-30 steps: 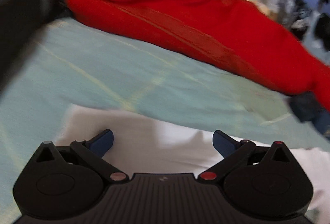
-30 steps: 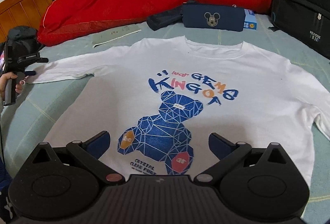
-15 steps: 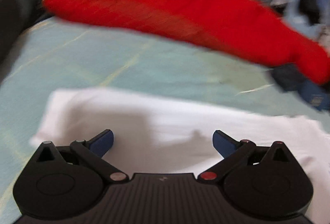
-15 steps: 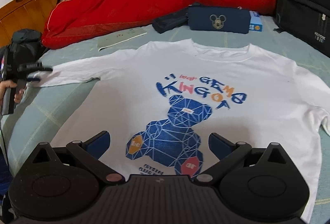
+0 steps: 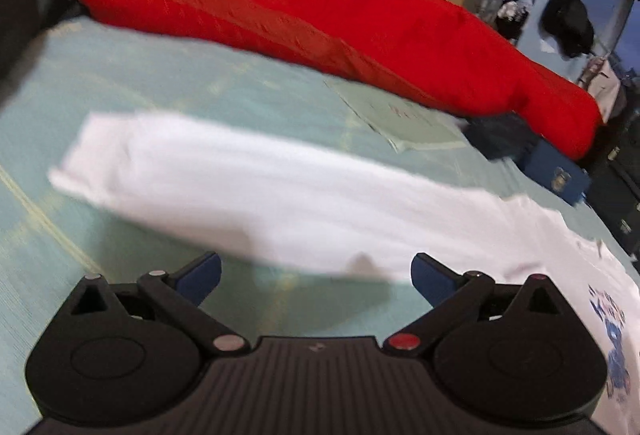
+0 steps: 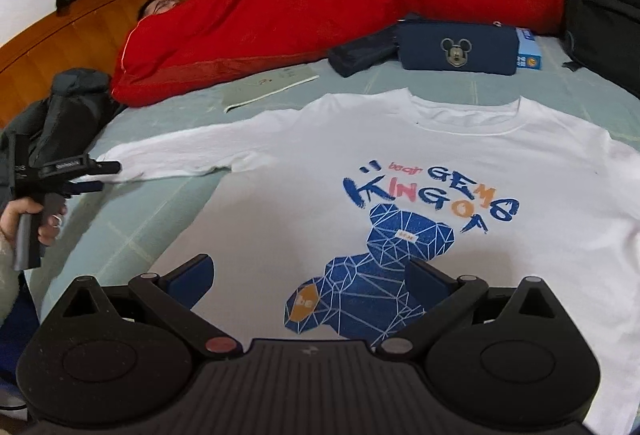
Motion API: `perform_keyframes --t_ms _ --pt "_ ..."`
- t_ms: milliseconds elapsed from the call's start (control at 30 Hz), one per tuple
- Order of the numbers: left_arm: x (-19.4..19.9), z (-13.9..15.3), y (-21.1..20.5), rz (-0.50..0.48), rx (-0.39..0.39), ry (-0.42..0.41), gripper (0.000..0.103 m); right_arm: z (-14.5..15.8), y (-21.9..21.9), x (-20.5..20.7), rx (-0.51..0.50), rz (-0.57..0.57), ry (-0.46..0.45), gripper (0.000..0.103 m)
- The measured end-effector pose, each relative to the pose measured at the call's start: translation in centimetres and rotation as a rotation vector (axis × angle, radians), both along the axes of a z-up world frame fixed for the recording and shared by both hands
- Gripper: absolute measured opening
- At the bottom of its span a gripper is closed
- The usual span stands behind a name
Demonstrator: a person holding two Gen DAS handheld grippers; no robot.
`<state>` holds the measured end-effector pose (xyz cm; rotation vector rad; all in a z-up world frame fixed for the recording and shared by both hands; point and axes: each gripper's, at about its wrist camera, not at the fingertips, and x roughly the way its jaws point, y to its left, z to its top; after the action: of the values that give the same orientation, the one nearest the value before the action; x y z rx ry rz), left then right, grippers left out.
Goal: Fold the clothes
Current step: 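Move the open left gripper toward the sleeve nearest it, then close the left gripper on the white sleeve's cuff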
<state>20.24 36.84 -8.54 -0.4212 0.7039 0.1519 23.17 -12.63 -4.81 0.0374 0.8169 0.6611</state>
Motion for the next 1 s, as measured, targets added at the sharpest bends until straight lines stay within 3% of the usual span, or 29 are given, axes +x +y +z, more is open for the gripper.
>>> perform_keyframes --t_ms 167,367,533,867,1000 --pt "-0.2 -1.5 0.2 0.021 -0.013 -0.083 0.102 -0.3 -0.5 0.2 0.005 -0.027 0.012 0.103" --pt "0.5 -1.9 2.8 0.059 -0.124 -0.151 0.102 -0.7 -0.6 0.6 0.012 -0.041 0.022 0.103" --pt "1.4 -2.4 4.5 0.098 -0.163 -0.195 0.102 -1.0 -0.5 0.7 0.008 -0.042 0.027 0.103" --pt "3.5 -2.3 6.4 0.219 -0.198 -0.261 0.102 -1.2 -0.1 0.8 -0.006 -0.048 0.024 0.103" --pt "3.6 -1.5 6.1 0.226 -0.192 -0.28 0.102 -1.1 0.0 0.7 -0.006 -0.044 0.02 0.103"
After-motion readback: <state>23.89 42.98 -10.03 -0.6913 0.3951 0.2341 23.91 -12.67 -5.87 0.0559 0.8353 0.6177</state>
